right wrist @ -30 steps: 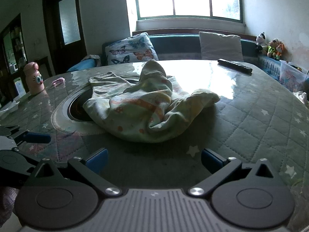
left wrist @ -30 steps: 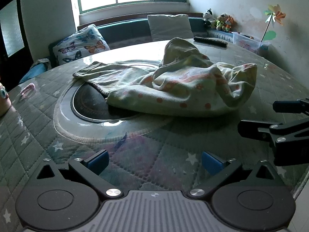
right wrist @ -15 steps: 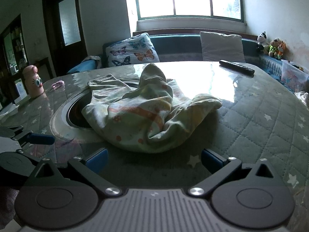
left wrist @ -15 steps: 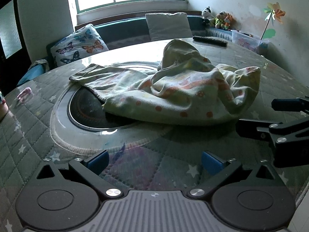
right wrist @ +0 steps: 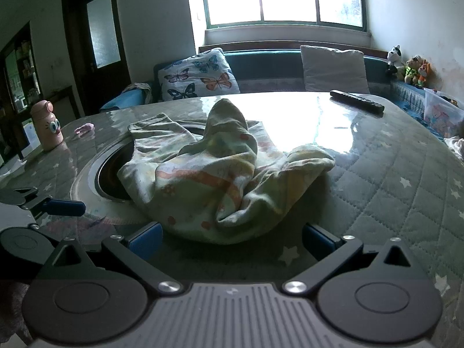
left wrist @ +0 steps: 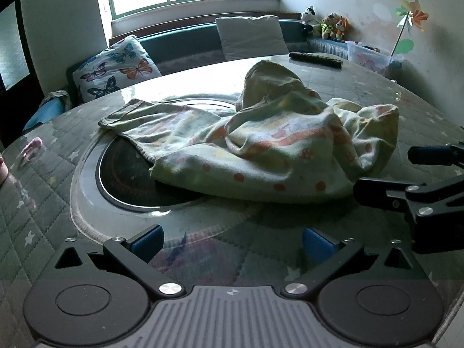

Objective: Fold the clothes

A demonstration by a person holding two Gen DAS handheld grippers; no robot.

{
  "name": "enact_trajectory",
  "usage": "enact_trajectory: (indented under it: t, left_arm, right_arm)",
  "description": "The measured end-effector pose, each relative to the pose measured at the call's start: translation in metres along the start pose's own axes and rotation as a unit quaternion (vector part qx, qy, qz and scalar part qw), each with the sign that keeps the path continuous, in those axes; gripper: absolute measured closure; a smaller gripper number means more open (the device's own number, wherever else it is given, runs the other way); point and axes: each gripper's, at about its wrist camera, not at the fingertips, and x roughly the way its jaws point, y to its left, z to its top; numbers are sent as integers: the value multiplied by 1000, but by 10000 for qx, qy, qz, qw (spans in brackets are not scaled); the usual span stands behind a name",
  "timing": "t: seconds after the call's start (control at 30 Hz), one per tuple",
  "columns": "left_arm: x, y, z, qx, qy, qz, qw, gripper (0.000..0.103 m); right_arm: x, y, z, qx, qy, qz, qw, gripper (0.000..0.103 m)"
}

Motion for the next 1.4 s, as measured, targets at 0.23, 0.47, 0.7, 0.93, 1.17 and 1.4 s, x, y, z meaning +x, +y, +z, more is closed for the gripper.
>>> enact_trajectory:
  t: [0.23, 0.47, 0.7, 0.93, 1.17, 1.4]
  left_arm:
    - [3, 2, 7, 34, -7, 14, 10000, 0]
    - [5, 3, 14, 49, -28, 52, 10000, 0]
    - [6, 9, 23, 77, -113, 126, 9998, 0]
    - [7, 20, 39, 33, -227, 238, 9995, 0]
    - [10, 37, 51, -156, -303, 345, 9988, 0]
    - [17, 56, 55, -343, -251, 558, 9975, 0]
  right_arm:
    - [4, -2, 7, 21, -17, 19, 10000, 0]
    - [6, -5, 14, 33, -69, 32, 10000, 0]
    - [7, -7, 27, -41, -165, 72, 9998, 0]
    - [22, -14, 48, -113, -246, 94, 9996, 0]
    - [42, -18, 79, -251, -383, 90, 9989, 8]
    - [81, -18, 101, -455, -203, 306, 9983, 22]
